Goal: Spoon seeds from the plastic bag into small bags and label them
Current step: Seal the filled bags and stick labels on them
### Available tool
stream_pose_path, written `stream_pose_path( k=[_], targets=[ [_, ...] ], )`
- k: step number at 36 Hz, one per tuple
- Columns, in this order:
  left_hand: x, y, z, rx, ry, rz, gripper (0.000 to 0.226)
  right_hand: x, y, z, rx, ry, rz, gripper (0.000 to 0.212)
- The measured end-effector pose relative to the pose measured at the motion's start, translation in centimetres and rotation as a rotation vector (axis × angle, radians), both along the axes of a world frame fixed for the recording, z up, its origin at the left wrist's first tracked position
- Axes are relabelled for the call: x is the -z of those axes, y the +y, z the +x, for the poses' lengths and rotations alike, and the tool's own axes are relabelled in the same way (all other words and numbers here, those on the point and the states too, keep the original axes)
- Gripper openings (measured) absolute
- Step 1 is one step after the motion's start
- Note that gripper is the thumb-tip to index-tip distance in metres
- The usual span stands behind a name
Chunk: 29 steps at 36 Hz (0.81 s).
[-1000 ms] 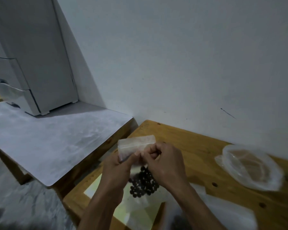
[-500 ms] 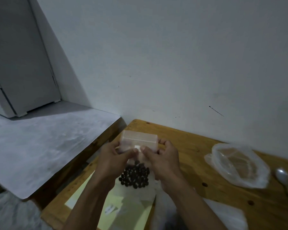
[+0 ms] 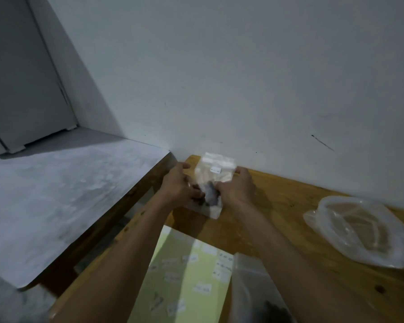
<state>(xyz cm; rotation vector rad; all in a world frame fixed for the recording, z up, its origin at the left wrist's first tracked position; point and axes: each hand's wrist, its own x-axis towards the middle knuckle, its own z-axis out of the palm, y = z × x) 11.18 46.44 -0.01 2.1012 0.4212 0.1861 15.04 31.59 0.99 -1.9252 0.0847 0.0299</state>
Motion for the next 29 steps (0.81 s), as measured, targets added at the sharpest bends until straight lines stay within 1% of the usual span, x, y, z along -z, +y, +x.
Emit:
stream_pose_path(
  k=[4, 8, 11, 13, 16, 18, 21, 22, 25, 27, 29],
  targets=[
    [0.6, -0.4, 0.4, -0.006, 0.02, 0.109, 0.09, 1.9, 1.1, 0.7, -0.009, -0.044, -0.141, 0.066],
    [0.6, -0.8, 0.3, 0.001, 0.015, 0.218, 0.09, 2.1, 1.3, 0.6, -0.076, -0.115, -0.282, 0.06],
    [0.7, -1.3, -0.4, -0.013, -0.024, 0.307, 0.083, 1.8, 0.3, 0.1, -0.102, -0.13, -0.338, 0.054],
    [0.6, -1.6, -1.3, -0.022, -0.067, 0.332, 0.078, 1.1, -0.9, -0.5, -0.127, -0.151, -0.372, 0.051],
    [-0.3, -2.6, -3.7, 0.003, -0.123, 0.325, 0.065, -0.2, -3.5, -2.0, -0.196, -0.161, -0.389, 0.045],
    [-1.0, -3.8, -5.8, 0.046, -0.133, 0.293, 0.051, -1.3, -5.8, -3.6, -0.259, -0.146, -0.373, 0.038],
    [-1.5, -6.0, -9.2, 0.128, -0.074, 0.311, 0.027, -3.0, -9.7, -6.3, -0.397, -0.108, -0.443, 0.034],
    [-1.5, -6.8, -10.2, 0.158, -0.04, 0.328, 0.025, -3.4, -11.0, -7.3, -0.437, -0.088, -0.491, 0.035],
    [-1.2, -9.2, -12.7, 0.233, 0.06, 0.351, 0.043, -3.7, -14.4, -9.9, -0.487, -0.03, -0.613, 0.041],
    [-0.8, -10.7, -13.6, 0.236, 0.118, 0.35, 0.046, -3.2, -16.2, -11.3, -0.48, -0.006, -0.704, 0.049],
    [-0.5, -11.9, -14.0, 0.206, 0.135, 0.353, 0.043, -2.4, -17.1, -11.9, -0.466, -0.002, -0.765, 0.056]
  ],
)
